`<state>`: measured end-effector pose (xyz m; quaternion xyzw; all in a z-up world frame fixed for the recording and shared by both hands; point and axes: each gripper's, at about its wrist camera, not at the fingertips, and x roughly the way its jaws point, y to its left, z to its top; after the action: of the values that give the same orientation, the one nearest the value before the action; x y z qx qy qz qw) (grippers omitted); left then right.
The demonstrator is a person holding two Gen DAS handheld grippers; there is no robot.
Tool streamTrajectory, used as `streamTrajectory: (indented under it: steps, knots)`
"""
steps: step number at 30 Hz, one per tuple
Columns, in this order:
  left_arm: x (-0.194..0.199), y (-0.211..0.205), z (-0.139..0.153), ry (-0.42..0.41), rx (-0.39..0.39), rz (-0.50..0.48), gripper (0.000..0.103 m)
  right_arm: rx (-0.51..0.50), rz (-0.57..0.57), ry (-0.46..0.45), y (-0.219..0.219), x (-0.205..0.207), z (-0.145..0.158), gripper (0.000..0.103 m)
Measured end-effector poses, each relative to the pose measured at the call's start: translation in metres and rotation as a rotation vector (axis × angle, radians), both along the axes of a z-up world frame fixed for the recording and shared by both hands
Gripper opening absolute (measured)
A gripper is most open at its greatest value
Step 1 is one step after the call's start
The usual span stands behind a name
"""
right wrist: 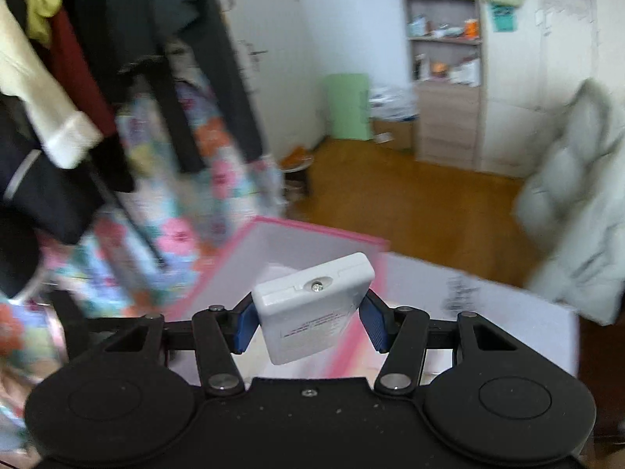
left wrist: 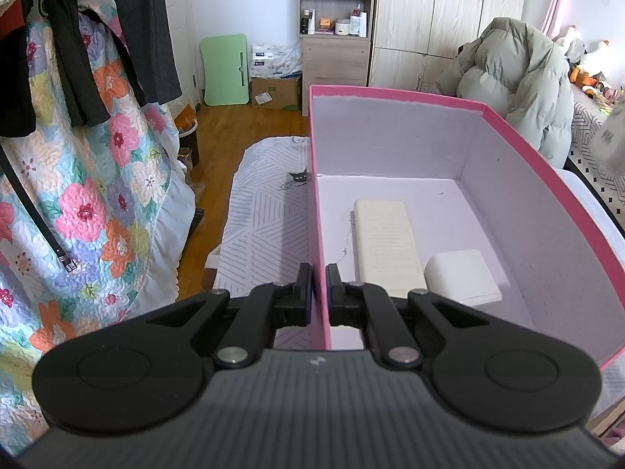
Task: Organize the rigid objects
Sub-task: 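Carry the white adapter into the pink box and release it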
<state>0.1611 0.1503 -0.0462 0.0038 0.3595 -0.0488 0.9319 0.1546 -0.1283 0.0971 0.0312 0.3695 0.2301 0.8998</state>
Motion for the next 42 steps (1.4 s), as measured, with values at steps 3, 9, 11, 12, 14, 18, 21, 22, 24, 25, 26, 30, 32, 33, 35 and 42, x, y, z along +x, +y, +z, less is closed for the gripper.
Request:
streamTrajectory:
  steps: [3, 9, 11, 12, 14, 18, 21, 22, 24, 25, 26, 30, 32, 33, 35, 42]
  knots:
    - [-0.001, -0.004, 0.0, -0.004, 0.02, 0.008, 0.006, 0.017, 0.082, 0.086, 0.034, 0.011, -0.017, 0.06]
    - [-0.002, 0.0, -0.001, -0.003, -0.009, 0.006, 0.006, -0.016, 0.187, 0.205, 0.093, 0.027, -0.065, 0.06]
    - [-0.002, 0.002, 0.0, 0.0, -0.024, 0.004, 0.006, 0.024, 0.176, 0.235, 0.097, 0.028, -0.082, 0.06]
    - [-0.002, 0.003, 0.0, 0.001, -0.027, 0.004, 0.006, 0.072, 0.156, 0.251, 0.095, 0.027, -0.089, 0.06]
    - [-0.003, 0.004, 0.001, 0.001, -0.029, 0.0, 0.006, 0.203, 0.127, 0.284, 0.087, 0.027, -0.102, 0.06]
    - [-0.004, 0.004, 0.001, -0.005, -0.031, -0.005, 0.006, 0.198, 0.134, 0.299, 0.086, 0.02, -0.129, 0.06]
    - [-0.004, 0.003, 0.0, -0.006, -0.032, -0.012, 0.007, 0.173, 0.133, 0.304, 0.083, 0.023, -0.144, 0.06]
    - [-0.004, 0.003, 0.0, -0.007, -0.032, -0.013, 0.007, 0.173, 0.151, 0.304, 0.084, 0.026, -0.144, 0.06]
    - [-0.004, 0.004, 0.0, -0.004, -0.032, -0.009, 0.007, 0.159, 0.167, 0.311, 0.084, 0.026, -0.141, 0.06]
    - [-0.004, 0.004, 0.001, -0.002, -0.036, -0.01, 0.007, 0.15, 0.18, 0.312, 0.084, 0.026, -0.139, 0.06]
    - [-0.004, 0.004, 0.001, -0.001, -0.04, -0.013, 0.007, 0.137, 0.195, 0.313, 0.084, 0.025, -0.138, 0.06]
    - [-0.004, 0.003, 0.001, -0.004, -0.035, -0.015, 0.007, 0.077, 0.235, 0.32, 0.083, 0.022, -0.132, 0.06]
    - [-0.004, 0.004, 0.001, -0.003, -0.037, -0.014, 0.007, 0.02, 0.261, 0.33, 0.089, 0.02, -0.129, 0.06]
    - [-0.004, 0.004, 0.001, -0.003, -0.039, -0.015, 0.007, -0.018, 0.275, 0.339, 0.093, 0.019, -0.128, 0.059]
    - [-0.005, 0.003, 0.001, -0.002, -0.041, -0.017, 0.007, -0.107, 0.278, 0.329, 0.099, 0.017, -0.126, 0.056]
    - [-0.005, 0.003, 0.001, -0.001, -0.039, -0.014, 0.007, -0.195, 0.233, 0.301, 0.108, 0.017, -0.124, 0.053]
